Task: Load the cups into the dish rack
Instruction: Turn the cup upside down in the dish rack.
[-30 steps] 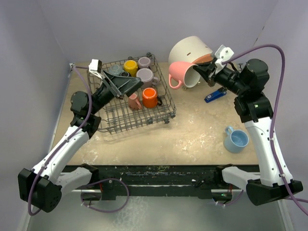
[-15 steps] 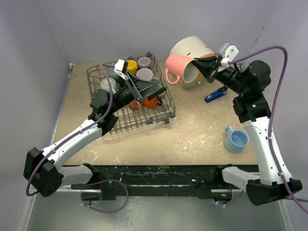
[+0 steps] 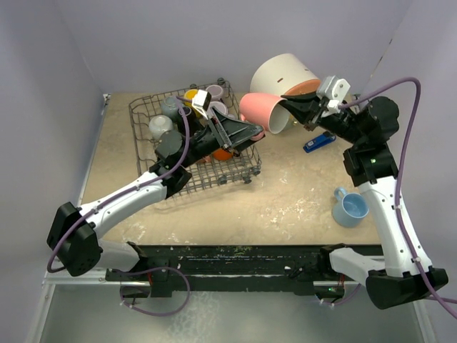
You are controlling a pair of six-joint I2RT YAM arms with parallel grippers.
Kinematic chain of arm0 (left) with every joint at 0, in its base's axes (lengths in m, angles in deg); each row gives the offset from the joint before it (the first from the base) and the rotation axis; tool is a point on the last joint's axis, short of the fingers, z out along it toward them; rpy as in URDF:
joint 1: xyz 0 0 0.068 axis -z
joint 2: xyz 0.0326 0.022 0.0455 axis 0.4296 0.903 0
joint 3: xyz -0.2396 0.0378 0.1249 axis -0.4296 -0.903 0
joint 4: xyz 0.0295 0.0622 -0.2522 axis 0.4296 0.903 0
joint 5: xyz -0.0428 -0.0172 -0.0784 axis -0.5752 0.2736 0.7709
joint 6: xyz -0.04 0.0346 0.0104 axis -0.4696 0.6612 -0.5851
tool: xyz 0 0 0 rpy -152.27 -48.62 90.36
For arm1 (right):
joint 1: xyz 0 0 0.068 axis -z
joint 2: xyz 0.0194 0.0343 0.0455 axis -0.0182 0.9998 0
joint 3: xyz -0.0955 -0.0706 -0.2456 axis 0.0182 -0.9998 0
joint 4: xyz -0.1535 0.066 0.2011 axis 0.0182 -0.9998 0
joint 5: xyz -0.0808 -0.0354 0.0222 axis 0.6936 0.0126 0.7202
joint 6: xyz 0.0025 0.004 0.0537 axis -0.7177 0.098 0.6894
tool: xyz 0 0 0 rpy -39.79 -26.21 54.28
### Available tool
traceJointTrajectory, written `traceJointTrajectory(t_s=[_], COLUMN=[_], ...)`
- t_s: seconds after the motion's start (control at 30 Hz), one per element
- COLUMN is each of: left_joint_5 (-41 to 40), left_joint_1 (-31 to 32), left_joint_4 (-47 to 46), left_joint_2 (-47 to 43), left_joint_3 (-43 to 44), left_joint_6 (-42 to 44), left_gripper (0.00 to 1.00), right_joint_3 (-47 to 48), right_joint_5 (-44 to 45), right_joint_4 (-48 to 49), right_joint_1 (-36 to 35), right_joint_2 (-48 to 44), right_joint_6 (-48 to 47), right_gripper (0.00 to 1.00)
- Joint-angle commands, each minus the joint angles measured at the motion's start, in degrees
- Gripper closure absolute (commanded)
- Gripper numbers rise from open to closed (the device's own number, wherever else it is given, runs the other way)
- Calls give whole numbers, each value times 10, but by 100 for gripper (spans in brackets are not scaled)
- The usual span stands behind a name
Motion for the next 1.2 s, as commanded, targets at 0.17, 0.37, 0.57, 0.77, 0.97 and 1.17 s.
traceJointTrajectory(t_s=[0.17,0.37,0.57,0.77,0.97,1.17], left_joint_5=[-36,-26,-10,0,-13,-35], left_joint_1=[6,5,6,6,5,-5], left_joint_4=[-27,-38,-56,-74,-94,-96], left_joint_2=[-5,-1,5,7,-6,-36], left_joint_3=[25,30,32,25,14,-12], left_joint_6=[-18,-23,-23,-23,-13,3], left_gripper=[37,51,86,100,100,100], right_joint_3=[-10,-19,-25,-30,-37,-44], right_joint_5=[-54,-60,-68,-80,-79,-86], right_joint_4=[105,108,108,95,63,0], right_joint_1=[0,1,0,0,0,0], right_joint_2=[-34,-37,-34,-36,-47,-57], right_joint_6=[0,-11,-14,-32,-63,-74], right_gripper=[100,100,100,100,78,66])
